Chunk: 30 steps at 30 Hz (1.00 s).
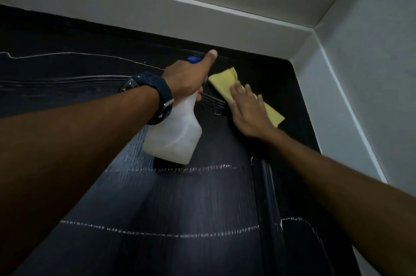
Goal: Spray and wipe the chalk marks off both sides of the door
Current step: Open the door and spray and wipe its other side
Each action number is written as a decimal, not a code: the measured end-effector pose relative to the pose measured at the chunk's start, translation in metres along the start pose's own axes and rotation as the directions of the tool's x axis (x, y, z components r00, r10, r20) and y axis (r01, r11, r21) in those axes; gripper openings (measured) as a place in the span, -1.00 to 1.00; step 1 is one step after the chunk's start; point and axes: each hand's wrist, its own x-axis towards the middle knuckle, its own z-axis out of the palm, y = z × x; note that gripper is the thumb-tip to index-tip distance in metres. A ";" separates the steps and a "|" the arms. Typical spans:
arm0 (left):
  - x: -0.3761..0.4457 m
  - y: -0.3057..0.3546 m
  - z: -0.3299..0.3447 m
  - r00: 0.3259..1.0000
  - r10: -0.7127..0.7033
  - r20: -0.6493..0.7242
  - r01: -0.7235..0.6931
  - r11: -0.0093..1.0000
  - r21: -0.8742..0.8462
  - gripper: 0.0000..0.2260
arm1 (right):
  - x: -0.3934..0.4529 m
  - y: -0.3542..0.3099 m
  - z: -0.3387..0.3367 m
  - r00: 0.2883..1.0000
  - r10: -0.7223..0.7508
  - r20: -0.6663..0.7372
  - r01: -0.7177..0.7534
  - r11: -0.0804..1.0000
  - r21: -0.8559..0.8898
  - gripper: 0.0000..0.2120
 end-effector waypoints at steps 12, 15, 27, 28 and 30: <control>-0.002 -0.003 -0.023 0.998 -0.012 -0.064 0.018 0.995 0.101 -0.38 | 0.010 -0.028 0.013 0.999 -0.037 -0.023 0.036 0.998 -0.044 -0.49; -0.002 -0.002 -0.033 0.992 -0.042 -0.121 0.054 0.994 0.097 -0.35 | 0.054 -0.031 0.006 0.996 0.086 -0.032 -0.088 0.995 -0.048 -0.50; -0.003 -0.023 -0.083 0.987 -0.044 -0.155 0.076 0.976 0.206 -0.31 | 0.078 -0.088 0.020 0.968 0.243 -0.057 -0.247 0.966 -0.072 -0.47; -0.004 -0.026 -0.087 0.988 -0.022 -0.155 0.056 0.973 0.223 -0.30 | 0.084 -0.101 0.025 0.934 0.348 -0.079 -0.352 0.936 -0.030 -0.46; -0.007 -0.033 -0.098 0.982 0.017 -0.187 0.028 0.972 0.232 -0.27 | 0.090 -0.139 0.040 0.899 0.421 -0.118 -0.423 0.906 0.013 -0.44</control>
